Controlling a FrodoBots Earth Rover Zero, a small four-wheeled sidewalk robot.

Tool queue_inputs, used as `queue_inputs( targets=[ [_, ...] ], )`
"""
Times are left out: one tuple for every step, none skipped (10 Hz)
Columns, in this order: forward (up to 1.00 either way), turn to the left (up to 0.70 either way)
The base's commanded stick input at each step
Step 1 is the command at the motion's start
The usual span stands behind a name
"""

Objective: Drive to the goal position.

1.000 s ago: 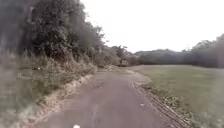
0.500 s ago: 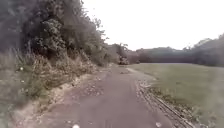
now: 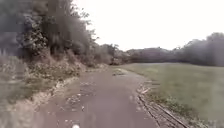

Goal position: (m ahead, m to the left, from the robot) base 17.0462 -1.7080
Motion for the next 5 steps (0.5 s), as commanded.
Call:
queue_inputs(
  targets=[
    [1.00,-0.22],
    [1.00,-0.24],
    [1.00,-0.24],
    [1.00,-0.24],
    [1.00,-0.20]
  ],
)
